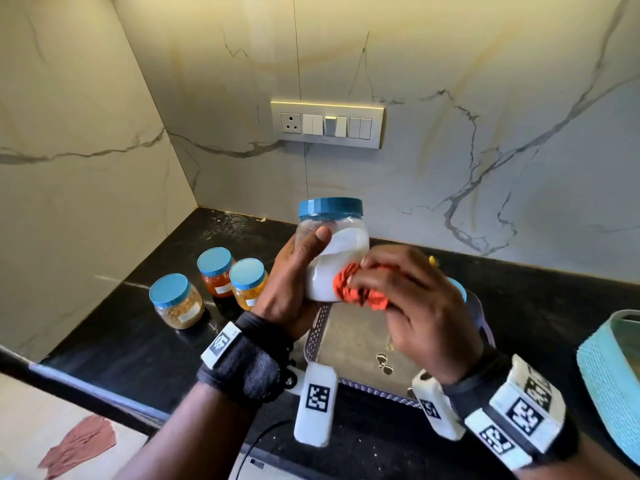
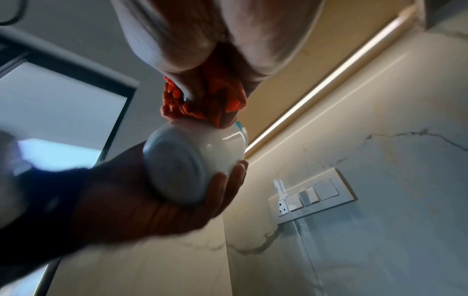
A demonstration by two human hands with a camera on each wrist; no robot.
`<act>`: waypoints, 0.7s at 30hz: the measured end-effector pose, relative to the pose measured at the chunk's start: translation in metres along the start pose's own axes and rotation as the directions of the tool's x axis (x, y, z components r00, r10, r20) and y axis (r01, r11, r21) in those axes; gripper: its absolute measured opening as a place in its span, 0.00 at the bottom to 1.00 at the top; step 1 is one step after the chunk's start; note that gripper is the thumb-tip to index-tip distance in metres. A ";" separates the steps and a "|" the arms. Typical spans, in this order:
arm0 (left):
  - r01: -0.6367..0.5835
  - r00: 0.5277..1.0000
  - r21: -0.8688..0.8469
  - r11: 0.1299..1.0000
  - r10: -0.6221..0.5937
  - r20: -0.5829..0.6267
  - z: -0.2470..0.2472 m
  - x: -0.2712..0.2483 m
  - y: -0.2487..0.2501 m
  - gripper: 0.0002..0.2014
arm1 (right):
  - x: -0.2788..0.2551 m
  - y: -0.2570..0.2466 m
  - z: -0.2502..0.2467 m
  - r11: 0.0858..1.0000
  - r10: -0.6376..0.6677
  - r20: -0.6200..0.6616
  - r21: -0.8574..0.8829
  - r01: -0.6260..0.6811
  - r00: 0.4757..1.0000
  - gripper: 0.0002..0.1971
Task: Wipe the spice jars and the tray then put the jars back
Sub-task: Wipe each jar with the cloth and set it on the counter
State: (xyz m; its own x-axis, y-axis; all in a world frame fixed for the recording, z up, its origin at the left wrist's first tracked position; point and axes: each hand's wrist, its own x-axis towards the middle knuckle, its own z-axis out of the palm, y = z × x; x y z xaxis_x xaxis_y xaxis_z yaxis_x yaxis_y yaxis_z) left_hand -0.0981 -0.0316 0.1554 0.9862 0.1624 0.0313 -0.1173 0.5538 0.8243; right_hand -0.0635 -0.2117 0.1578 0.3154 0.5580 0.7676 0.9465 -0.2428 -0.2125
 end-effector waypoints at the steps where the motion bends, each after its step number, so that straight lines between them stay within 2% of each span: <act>1: 0.013 1.000 -0.002 1.000 -0.013 0.013 0.002 -0.001 -0.001 0.50 | 0.008 0.006 -0.001 0.998 0.047 -0.046 0.034 -0.046 0.998 0.14; 3: 0.023 0.999 0.016 1.000 -0.024 0.037 0.007 -0.001 -0.005 0.46 | 0.026 0.020 -0.004 0.977 0.182 -0.150 0.140 -0.162 0.972 0.14; 5: 0.031 0.998 0.013 0.999 -0.032 0.051 0.012 -0.001 -0.008 0.44 | 0.036 0.027 -0.007 0.952 0.256 -0.176 0.215 -0.217 0.950 0.16; 7: 0.046 0.998 -0.011 0.999 -0.045 0.049 0.013 0.000 -0.006 0.43 | 0.029 0.023 -0.009 0.956 0.233 -0.141 0.217 -0.200 0.962 0.15; 10: 0.036 0.999 -0.069 0.997 -0.037 -0.005 0.009 0.004 -0.002 0.52 | 0.002 0.000 -0.009 0.977 0.138 -0.039 0.168 -0.130 0.990 0.14; 12: 0.006 1.000 -0.104 0.995 -0.006 -0.001 0.006 0.005 0.000 0.48 | -0.012 -0.012 -0.003 0.988 0.083 0.006 0.132 -0.083 0.997 0.15; 14: 0.006 1.000 -0.102 0.995 -0.004 0.022 0.007 0.004 0.001 0.46 | -0.011 -0.012 -0.002 0.990 0.082 -0.039 0.117 -0.077 0.996 0.15; 16: 0.016 0.999 -0.068 0.998 -0.013 0.043 0.012 0.002 -0.001 0.48 | 0.003 -0.004 -0.006 0.985 0.145 -0.145 0.117 -0.128 0.979 0.15; 18: 0.026 0.997 -0.034 0.999 -0.023 0.075 0.019 0.001 -0.003 0.46 | 0.023 0.012 -0.010 0.973 0.202 -0.228 0.154 -0.170 0.952 0.13; 21: 0.045 0.996 -0.026 0.999 -0.042 0.083 0.023 0.001 -0.008 0.49 | 0.039 0.030 -0.012 0.935 0.301 -0.251 0.268 -0.233 0.920 0.17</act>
State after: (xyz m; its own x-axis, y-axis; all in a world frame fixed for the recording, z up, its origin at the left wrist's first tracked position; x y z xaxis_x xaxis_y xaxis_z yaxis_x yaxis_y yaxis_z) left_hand -0.0932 -0.0544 0.1619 0.9966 0.0701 0.0433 -0.0761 0.5819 0.8097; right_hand -0.0238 -0.2067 0.1882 0.5578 0.2417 0.7940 0.8298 -0.1444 -0.5390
